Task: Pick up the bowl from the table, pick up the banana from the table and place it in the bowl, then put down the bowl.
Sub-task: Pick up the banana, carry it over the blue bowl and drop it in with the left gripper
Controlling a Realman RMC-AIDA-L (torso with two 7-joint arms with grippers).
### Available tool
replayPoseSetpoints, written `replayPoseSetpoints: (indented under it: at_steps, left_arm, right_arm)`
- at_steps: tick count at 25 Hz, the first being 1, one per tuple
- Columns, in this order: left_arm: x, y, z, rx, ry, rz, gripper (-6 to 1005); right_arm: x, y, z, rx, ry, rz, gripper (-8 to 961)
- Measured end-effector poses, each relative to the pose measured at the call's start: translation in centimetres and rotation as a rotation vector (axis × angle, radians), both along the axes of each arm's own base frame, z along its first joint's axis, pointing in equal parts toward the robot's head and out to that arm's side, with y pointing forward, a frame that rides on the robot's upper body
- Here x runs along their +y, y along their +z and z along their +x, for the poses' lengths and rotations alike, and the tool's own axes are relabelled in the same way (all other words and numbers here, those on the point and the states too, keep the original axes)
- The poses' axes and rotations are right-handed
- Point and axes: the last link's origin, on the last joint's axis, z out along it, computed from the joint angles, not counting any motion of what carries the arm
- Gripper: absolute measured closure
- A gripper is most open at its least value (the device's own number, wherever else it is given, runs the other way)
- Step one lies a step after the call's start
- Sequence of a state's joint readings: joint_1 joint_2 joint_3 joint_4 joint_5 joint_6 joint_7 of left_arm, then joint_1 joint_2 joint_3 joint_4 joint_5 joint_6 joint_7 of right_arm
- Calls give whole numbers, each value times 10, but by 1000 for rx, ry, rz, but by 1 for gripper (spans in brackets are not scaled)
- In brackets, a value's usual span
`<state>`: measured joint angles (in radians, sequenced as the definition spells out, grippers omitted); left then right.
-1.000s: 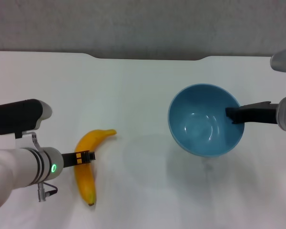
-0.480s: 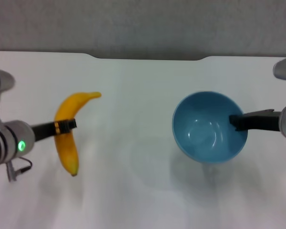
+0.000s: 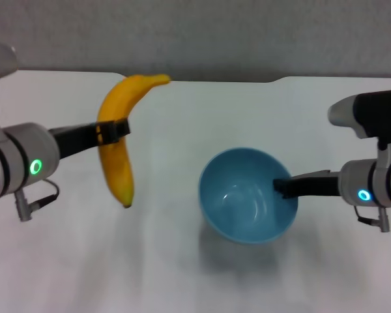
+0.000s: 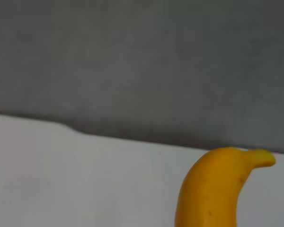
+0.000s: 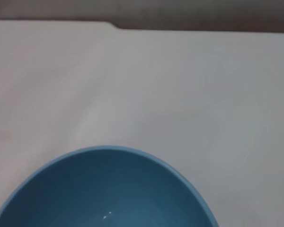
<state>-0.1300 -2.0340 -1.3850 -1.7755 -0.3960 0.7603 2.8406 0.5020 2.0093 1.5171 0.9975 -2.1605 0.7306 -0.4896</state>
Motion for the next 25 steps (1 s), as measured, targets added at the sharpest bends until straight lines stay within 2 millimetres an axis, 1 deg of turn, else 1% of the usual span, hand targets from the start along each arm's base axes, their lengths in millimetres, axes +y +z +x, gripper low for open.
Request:
replayPoseSetpoints:
  at_steps: [1,2,3,4,7,8,9,11,16,21,25]
  left_arm:
    - [0,0,0,0,0,0,467]
    - [-1,0,5,-3,-15,0,466]
    - [-3,-1,17,-15,-56,-1,466]
    - [-3,-2,20,-19,-64,-4,466]
    - [-5,-10,30,-29,-101,-23,468]
    - [-5,-18,34,-33,-122,-34,468]
    - [-5,-18,34,-33,-122,-34,468]
    - [-5,-24,34,-38,-134,-38,468]
    - [-4,-33,30,-64,-123,-52,467]
    - [-2,-42,25,-91,-114,-63,467]
    - [-1,-46,24,-92,-115,-67,467]
  right_arm:
    - [0,-3,-2,4,2,-9,853]
    - [1,-6,-6,12,6,-16,853]
    - [2,-9,-9,17,11,-24,852]
    - [3,-12,-12,22,14,-30,852]
    - [3,-21,-22,42,26,-54,850]
    - [3,-23,-25,51,31,-58,849]
    - [3,-25,-27,61,38,-61,848]
    - [3,-27,-36,94,59,-70,847]
    - [4,-30,-44,105,79,-80,844]
    - [5,-30,-44,106,78,-79,841]
    - [6,-31,-41,100,66,-83,838]
